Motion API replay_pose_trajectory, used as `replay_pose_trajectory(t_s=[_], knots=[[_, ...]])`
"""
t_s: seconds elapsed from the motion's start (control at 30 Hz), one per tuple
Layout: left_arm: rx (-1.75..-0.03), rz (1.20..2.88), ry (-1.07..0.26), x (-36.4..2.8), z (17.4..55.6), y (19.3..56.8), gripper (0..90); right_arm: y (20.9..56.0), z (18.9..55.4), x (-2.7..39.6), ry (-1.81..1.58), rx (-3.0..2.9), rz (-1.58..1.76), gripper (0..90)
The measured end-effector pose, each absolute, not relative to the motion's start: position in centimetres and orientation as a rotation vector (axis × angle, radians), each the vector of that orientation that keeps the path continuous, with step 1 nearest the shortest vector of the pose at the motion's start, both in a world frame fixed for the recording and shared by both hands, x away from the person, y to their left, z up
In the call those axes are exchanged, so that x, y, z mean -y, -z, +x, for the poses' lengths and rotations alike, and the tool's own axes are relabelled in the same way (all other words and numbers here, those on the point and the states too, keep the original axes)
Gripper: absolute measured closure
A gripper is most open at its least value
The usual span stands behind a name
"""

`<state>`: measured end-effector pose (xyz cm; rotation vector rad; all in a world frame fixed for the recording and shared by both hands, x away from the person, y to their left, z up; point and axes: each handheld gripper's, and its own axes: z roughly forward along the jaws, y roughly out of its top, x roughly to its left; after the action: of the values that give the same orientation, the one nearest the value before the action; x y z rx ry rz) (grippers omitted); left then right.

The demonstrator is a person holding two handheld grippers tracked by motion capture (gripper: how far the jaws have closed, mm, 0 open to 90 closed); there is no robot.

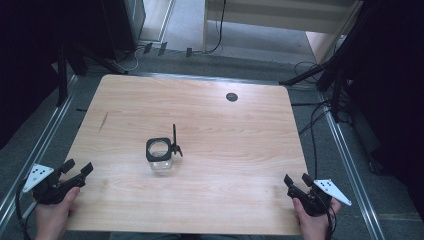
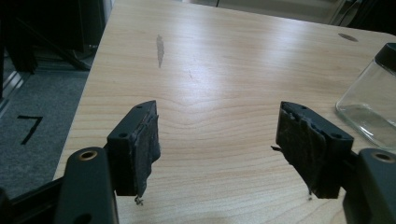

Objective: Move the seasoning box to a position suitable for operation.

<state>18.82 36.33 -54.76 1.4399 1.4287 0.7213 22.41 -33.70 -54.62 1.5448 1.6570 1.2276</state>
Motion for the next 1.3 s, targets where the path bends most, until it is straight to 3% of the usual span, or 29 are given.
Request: replay_pose_trajectory(t_s=[0.13,0.23,0.27,0.33,0.37,0.4,0.43,0.47,0.53,0.63,0.93,1.3], knots=[[-1.425,1.444,-0.721,-36.3,18.8,54.8,30.4,54.6,22.4,33.6,-1.219,-1.658,1.534,28.8],[-1.422,1.445,-0.723,-36.3,18.8,54.8,33.2,54.6,22.5,33.6,-1.226,-1.661,1.543,34.9],[-1.417,1.448,-0.721,-36.3,18.8,54.7,40.8,54.6,22.5,33.6,-1.251,-1.653,1.541,45.8],[-1.416,1.463,-0.716,-36.2,18.9,54.7,45.9,54.6,22.5,33.5,-1.254,-1.655,1.527,50.1],[-1.417,1.499,-0.683,-35.9,19.2,54.8,57.9,54.6,22.5,33.2,-1.268,-1.684,1.493,58.2],[-1.417,1.499,-0.683,-35.9,19.2,54.8,63.9,54.5,22.5,33.0,-1.257,-1.704,1.475,58.3],[-1.423,1.532,-0.673,-35.7,19.3,54.8,63.9,54.5,22.5,33.0,-1.257,-1.704,1.475,58.3],[-1.438,1.570,-0.706,-35.2,19.4,54.7,77.7,54.4,22.6,32.4,-1.211,-1.718,1.481,58.9],[-1.443,1.585,-0.718,-35.0,19.4,54.7,84.3,54.3,22.6,32.1,-1.212,-1.716,1.495,59.4],[-1.446,1.608,-0.677,-34.6,19.7,54.6,90.0,53.2,22.4,31.1,-1.257,-1.694,1.492,68.0],[-1.375,1.620,-0.628,-31.7,21.0,53.2,90.0,51.2,22.5,27.4,-1.361,-1.701,1.474,80.1],[-1.303,1.658,-0.566,-26.8,23.7,52.7,90.0,50.3,23.5,17.0,-1.456,-1.864,1.318,88.6]])
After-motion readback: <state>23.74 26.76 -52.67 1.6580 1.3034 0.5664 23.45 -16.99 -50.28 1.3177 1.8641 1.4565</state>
